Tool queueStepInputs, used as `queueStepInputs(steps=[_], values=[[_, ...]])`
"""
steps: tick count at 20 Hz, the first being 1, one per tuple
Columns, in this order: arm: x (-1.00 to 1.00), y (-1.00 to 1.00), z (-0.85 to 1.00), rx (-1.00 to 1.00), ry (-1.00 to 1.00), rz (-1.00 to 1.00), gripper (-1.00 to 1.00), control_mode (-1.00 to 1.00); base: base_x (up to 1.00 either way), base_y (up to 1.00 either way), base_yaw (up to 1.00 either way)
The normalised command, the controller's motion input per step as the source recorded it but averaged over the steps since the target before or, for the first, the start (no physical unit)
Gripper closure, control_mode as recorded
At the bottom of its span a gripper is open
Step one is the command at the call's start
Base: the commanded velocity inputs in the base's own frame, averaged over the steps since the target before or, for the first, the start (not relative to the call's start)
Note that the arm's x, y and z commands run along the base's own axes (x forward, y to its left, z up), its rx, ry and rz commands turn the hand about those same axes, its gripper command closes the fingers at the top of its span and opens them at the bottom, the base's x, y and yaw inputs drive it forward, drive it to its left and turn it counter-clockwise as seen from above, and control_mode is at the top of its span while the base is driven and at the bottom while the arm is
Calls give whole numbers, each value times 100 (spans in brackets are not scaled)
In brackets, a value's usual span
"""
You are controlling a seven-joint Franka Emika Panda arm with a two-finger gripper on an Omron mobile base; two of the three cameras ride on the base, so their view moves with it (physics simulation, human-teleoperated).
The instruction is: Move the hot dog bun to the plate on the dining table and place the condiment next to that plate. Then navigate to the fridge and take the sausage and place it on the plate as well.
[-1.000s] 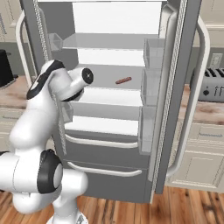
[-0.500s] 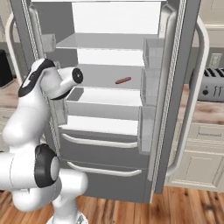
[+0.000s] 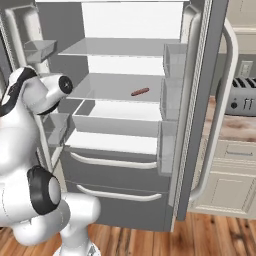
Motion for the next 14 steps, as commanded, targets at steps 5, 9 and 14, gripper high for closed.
queueStepInputs(steps=[5,9,14], values=[[0,90,-6,0,0,0,-100,-100,0,0,0],[-1,43,-21,-14,7,2,-100,-100,0,0,0],[-42,-28,-13,-7,-10,-4,-100,-100,0,0,0]])
